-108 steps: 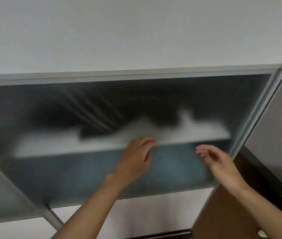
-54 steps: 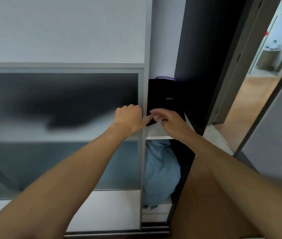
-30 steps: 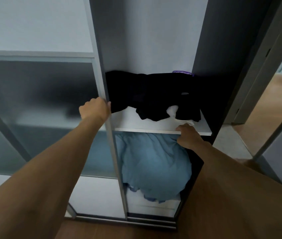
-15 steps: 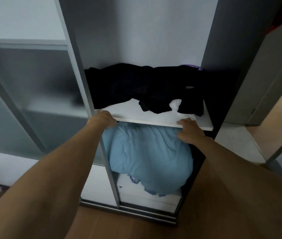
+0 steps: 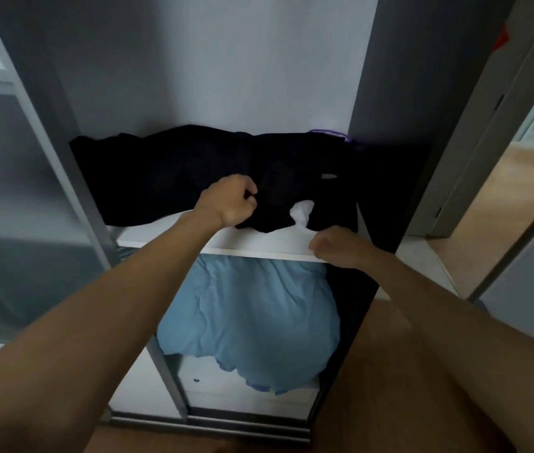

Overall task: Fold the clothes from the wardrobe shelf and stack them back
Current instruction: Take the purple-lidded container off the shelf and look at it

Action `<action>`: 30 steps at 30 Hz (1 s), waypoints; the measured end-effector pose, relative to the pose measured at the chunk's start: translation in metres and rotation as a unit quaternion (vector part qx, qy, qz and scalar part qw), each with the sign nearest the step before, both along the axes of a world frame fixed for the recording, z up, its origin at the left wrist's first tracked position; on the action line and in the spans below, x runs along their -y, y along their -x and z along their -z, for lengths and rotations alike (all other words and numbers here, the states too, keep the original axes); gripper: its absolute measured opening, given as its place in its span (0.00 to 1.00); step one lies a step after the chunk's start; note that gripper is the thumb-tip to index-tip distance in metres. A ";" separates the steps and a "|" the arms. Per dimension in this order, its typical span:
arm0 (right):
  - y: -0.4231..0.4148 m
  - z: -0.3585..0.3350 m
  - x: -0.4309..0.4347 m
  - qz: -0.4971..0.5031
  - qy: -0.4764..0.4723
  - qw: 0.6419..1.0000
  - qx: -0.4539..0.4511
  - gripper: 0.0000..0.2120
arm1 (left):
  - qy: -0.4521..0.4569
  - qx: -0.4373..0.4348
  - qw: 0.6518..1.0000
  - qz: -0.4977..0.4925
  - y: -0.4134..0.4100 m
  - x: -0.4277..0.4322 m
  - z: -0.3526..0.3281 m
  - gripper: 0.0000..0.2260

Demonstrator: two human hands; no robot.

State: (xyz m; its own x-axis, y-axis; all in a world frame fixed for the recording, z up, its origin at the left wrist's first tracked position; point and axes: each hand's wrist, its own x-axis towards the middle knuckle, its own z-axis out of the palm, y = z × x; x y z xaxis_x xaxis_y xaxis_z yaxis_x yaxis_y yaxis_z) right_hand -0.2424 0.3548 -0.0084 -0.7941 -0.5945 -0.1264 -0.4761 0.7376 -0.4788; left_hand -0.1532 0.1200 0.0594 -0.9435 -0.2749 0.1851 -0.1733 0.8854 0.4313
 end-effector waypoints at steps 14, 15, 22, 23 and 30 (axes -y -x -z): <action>0.138 -0.095 0.058 0.202 0.229 0.929 -0.206 0.13 | -0.001 -0.095 0.972 0.215 0.264 0.042 -0.053 0.18; 0.150 -0.100 0.063 0.208 0.222 0.929 -0.211 0.13 | 0.007 -0.101 0.971 0.218 0.278 0.039 -0.050 0.18; 0.235 -0.111 0.089 0.269 0.163 0.934 -0.168 0.14 | 0.081 0.119 0.933 0.330 0.322 0.040 -0.001 0.12; 0.244 -0.107 0.092 0.280 0.158 0.936 -0.146 0.14 | 0.069 0.156 0.923 0.345 0.325 0.044 -0.003 0.09; 0.239 -0.038 0.104 0.232 0.121 0.961 0.095 0.15 | -0.113 0.260 0.885 0.370 0.360 0.064 -0.039 0.12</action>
